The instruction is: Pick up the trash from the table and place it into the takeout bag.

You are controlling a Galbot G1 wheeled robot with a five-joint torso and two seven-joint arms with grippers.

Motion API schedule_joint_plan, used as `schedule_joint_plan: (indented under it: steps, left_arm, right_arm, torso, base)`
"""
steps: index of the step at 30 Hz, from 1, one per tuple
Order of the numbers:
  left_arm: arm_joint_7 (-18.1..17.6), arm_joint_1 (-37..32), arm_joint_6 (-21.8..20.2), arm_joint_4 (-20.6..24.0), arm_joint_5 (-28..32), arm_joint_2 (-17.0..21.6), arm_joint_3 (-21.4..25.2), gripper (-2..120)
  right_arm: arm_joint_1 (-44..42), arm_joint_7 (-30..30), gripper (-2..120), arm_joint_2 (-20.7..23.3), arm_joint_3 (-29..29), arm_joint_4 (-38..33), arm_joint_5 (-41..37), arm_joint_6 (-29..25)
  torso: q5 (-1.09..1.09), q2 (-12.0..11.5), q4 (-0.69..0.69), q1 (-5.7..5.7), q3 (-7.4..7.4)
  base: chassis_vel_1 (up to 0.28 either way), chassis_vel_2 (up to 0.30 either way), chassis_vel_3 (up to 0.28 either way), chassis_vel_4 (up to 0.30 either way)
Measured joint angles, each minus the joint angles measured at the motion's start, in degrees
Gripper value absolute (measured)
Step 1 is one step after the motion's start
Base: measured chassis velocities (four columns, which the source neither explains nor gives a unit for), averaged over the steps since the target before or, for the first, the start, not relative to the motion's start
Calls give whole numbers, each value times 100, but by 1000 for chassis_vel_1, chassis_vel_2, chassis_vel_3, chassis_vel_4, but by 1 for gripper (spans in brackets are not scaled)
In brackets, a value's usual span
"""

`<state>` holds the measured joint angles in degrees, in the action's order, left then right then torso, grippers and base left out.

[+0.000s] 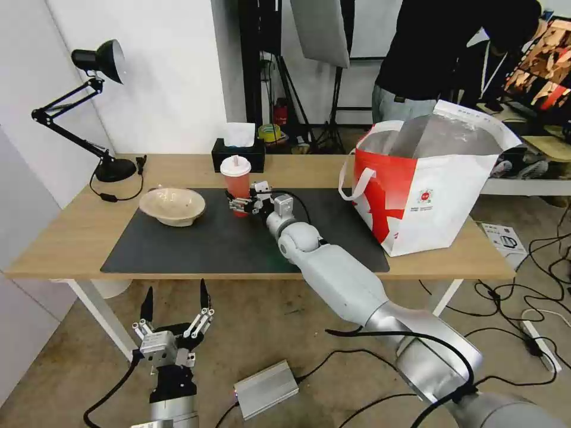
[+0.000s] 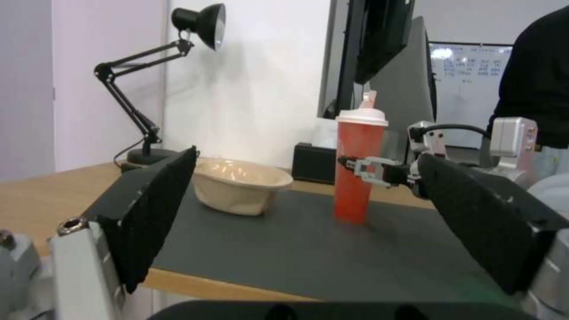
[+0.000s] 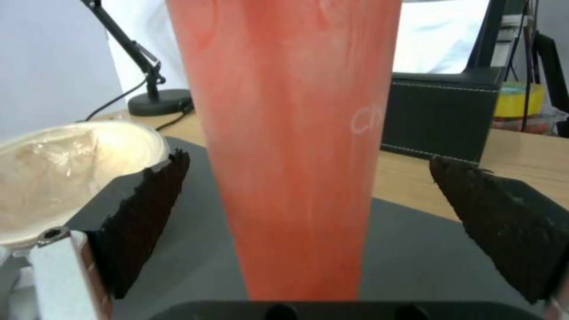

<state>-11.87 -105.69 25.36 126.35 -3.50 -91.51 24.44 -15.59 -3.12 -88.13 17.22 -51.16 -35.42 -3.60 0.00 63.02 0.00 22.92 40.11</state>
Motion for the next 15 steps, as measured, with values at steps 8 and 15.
schedule_joint_plan:
  steps: [8, 15]
  left_arm:
    - [1, 15, 6, -22, 0, 1, -20, 100]
    - [1, 26, 6, -58, 0, 1, -50, 100]
  right_arm:
    - [146, -220, 100, -175, -80, 431, 37, -131]
    - [224, -310, 100, -192, -83, 508, 38, -141]
  torso:
    - [0, 0, 1, 0, 0]
    - [0, 0, 0, 0, 0]
  base:
    - [0, 0, 0, 0]
    - [0, 0, 0, 0]
